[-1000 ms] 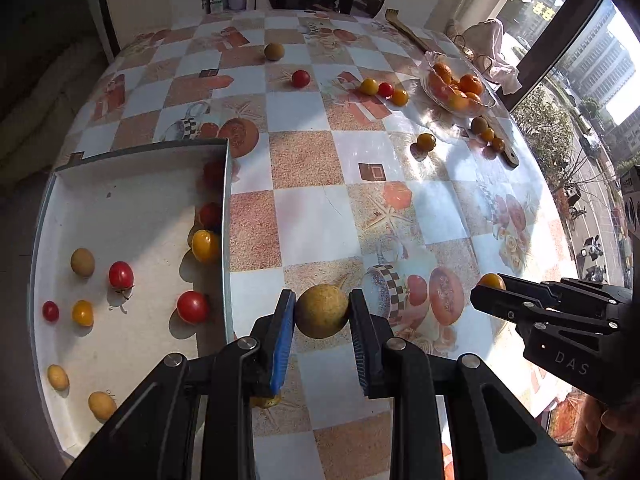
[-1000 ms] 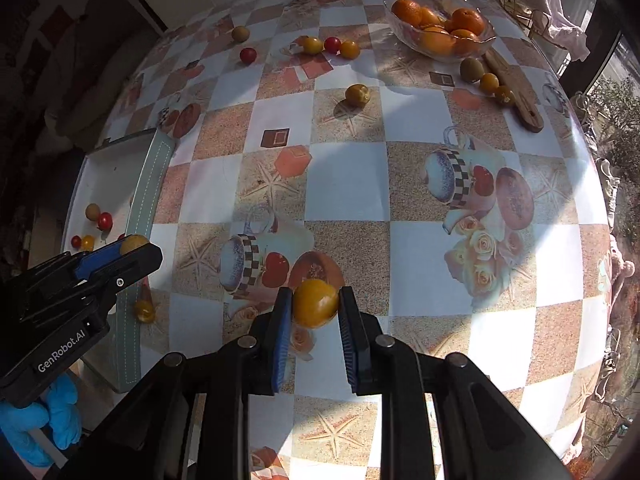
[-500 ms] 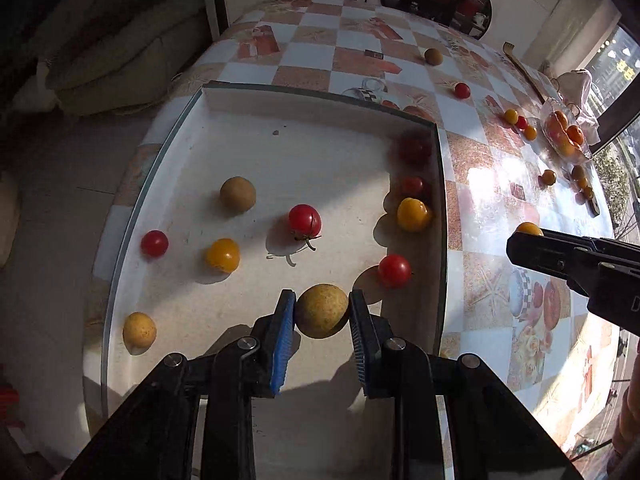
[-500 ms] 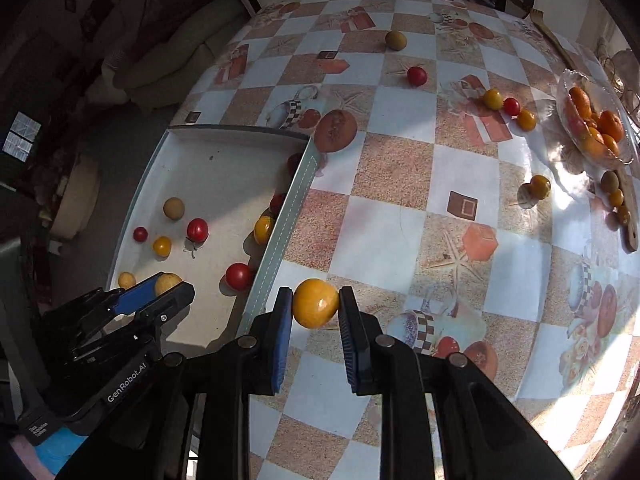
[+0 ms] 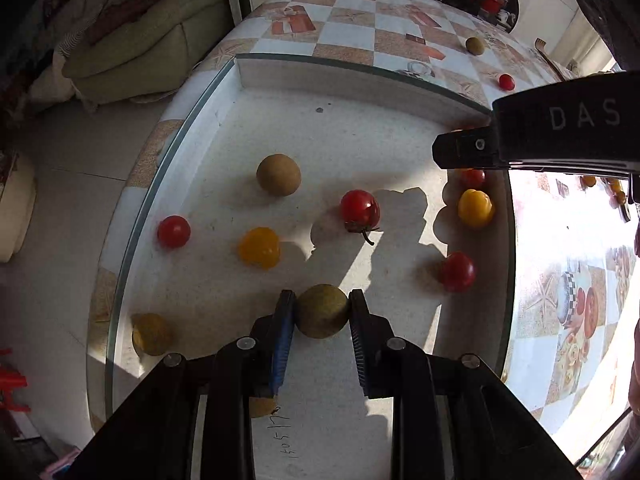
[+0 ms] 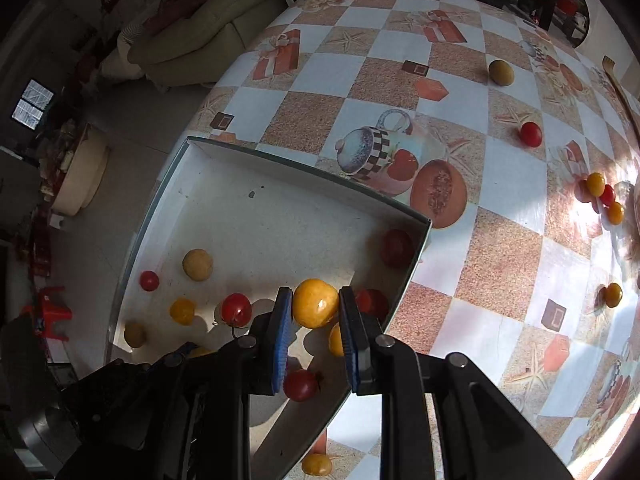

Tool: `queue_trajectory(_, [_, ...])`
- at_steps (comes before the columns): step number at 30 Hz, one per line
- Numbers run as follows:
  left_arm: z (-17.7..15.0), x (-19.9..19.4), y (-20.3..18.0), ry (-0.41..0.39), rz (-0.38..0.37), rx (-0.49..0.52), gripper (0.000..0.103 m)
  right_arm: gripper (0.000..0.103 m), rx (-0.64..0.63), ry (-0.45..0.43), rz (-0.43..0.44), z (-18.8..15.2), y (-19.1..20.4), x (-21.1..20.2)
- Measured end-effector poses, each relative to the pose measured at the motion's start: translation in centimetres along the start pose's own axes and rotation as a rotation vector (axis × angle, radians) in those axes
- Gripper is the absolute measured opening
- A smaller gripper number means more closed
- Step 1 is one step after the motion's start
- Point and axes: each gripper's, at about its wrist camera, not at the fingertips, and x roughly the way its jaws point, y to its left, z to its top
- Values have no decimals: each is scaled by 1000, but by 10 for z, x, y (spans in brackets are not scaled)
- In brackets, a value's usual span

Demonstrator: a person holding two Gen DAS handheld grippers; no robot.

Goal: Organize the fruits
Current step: 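Carry the brown fruit with the left tool while the right tool carries the yellow tomato over the tray, then open the left tool over the tray while the right tool releases its yellow tomato there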

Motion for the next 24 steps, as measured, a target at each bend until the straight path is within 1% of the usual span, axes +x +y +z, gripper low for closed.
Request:
queue_trajectory(5, [-2,-2,-1,-8,6,5,28,26,-14,13,-16,8,5,14])
queue_trajectory(10, [-5,-3,-5,-15,27,32,29,26,-36,48,-44,8,10,30])
queue_trajectory(11, [-5,-4,-6,-19,29,35,31,26,-41,40,-47,8,10,29])
queue_trajectory(12, [-6,-4,-6,-15,29,36,39,26,-49,39,-53,8,12,30])
queue_trajectory(13, [-5,-4,-6,-16,31,35,67,26,-56,41,-56,8,12,30])
queue_trajectory(14, [-6,-7,-6,-34,39,32,84,26,-59,42,-57,8,13,30])
queue_trajectory(15, [-7,-12,-6,-58,48,34,84,27,-59,44,-54,9,13,31])
queue_trajectory(17, [-7,-15,-7,-64,45,52,84,28,-56,49,-45,10,12,31])
queue_trajectory(19, [-7,-14,-7,-50,41,58,84,32,-49,49,-36,11,11,30])
queue_trajectory(20, [-7,-14,-7,-45,40,57,84,37,-46,45,-34,12,10,30])
queue_trajectory(21, [-7,-15,-6,-40,41,55,84,44,-43,40,-30,12,11,27])
queue_trajectory(22, [-7,-15,-5,-34,41,50,84,48,-41,33,-26,11,12,23])
queue_trajectory(24, [-8,-17,-4,-23,42,38,84,62,-41,20,-18,9,14,14])
